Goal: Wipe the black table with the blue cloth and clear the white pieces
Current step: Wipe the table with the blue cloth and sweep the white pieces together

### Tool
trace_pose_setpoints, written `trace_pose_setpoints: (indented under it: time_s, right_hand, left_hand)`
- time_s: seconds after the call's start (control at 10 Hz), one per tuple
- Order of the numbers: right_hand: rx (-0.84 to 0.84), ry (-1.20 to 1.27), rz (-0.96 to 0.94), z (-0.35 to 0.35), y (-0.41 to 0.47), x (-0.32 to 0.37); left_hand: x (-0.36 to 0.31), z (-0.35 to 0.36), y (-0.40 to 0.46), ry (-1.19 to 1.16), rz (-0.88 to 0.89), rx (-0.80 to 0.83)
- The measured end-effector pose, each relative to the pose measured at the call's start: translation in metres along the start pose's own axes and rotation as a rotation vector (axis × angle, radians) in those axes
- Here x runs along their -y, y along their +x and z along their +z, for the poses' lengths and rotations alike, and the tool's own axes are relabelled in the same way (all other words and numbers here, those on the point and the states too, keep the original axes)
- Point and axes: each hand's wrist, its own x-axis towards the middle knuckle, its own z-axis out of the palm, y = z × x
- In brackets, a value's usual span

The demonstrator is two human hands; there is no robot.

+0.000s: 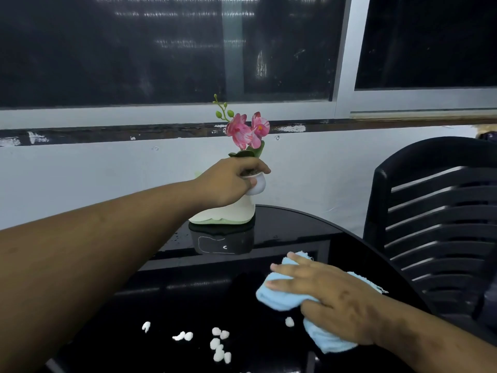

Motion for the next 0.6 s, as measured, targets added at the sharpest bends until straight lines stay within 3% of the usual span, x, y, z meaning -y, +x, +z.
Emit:
trace_pose_setpoints:
  time_s: [0.1,0.2,0.3,0.4,0.6]
  right_hand:
    - [-0.099,-0.129,0.037,-0.127,0.036,0.021]
    - [-0.266,-0.263,0.205,-0.179,0.053,0.017]
    - [-0.259,-0.34,0.292,-0.184,0.055,0.0]
    - [-0.373,-0.413,0.476,-0.199,0.058,-0.003]
    - [-0.425,-0.418,0.611,-0.194,0.063,0.001]
  left_hand:
    - [0.001,0.005,0.002,0.006,0.004,0.005]
    - [0.001,0.014,0.006,-0.001,-0.001,0.014]
    - [0.003,0.031,0.015,0.001,-0.006,0.022]
    - [0.006,0.051,0.026,-0.01,-0.001,0.049]
    - [0.017,0.097,0.052,-0.023,-0.051,0.13]
